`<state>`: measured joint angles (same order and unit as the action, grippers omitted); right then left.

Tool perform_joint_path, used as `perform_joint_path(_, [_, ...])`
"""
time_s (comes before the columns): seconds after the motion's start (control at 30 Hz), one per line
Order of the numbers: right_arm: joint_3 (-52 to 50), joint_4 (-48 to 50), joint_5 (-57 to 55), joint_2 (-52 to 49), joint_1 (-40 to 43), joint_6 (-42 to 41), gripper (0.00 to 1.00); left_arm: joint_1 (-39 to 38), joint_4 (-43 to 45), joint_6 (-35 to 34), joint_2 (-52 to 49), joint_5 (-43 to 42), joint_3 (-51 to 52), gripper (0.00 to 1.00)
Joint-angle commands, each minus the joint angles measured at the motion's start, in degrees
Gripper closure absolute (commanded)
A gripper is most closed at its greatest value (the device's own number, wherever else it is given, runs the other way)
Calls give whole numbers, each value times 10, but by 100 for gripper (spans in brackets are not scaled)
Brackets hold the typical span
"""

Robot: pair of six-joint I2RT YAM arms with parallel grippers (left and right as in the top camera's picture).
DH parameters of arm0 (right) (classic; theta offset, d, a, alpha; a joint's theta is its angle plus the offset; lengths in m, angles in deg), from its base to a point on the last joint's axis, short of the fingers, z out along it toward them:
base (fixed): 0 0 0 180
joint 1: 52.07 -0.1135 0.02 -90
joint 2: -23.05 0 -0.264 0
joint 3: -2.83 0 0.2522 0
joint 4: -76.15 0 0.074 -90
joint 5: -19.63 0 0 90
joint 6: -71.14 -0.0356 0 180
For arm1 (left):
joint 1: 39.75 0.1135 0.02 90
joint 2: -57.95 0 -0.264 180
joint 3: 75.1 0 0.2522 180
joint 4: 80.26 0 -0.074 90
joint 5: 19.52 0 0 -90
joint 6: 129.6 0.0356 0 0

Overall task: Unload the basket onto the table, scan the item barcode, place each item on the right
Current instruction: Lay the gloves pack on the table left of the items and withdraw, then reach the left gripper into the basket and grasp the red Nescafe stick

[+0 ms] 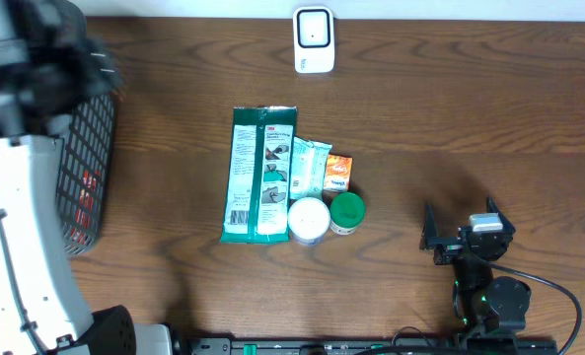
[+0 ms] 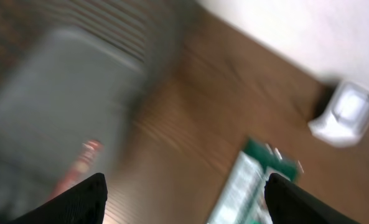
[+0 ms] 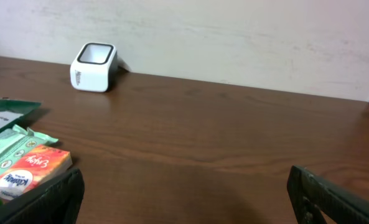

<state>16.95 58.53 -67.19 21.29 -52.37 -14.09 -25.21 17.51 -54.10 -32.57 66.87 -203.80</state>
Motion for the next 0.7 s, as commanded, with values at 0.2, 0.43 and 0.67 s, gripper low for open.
perform_joint_path(0.2, [0,-2,-1,0,0,-7,1,187,-43,12,-68,44,-4,20])
perform_joint_path(0.43, [0,-2,-1,0,0,-7,1,234,-85,68,-194,47,-4,18])
perform_joint_path(0.67, [0,-2,-1,0,0,-7,1,230,-128,149,-323,26,-4,17])
